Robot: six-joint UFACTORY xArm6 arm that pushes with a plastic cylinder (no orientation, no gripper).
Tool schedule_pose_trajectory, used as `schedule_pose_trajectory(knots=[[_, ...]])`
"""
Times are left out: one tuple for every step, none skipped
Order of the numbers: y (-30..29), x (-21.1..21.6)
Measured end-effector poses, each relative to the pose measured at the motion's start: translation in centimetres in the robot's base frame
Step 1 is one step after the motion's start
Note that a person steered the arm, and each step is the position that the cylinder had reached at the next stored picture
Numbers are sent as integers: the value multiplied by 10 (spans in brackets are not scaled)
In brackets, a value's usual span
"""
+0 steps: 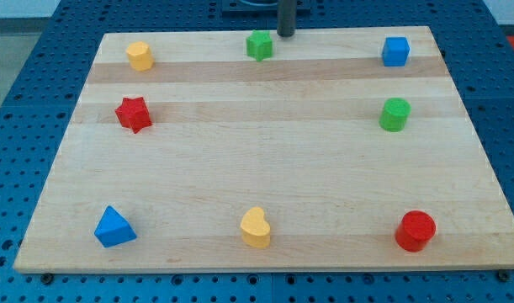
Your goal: Move green star towards down
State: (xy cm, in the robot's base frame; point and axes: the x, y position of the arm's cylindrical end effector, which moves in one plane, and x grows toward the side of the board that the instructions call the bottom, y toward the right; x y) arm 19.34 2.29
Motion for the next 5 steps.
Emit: schedule_pose_trajectory(knots=[[-44, -1], [-43, 25], [-24, 94], [-22, 98], [12, 98]])
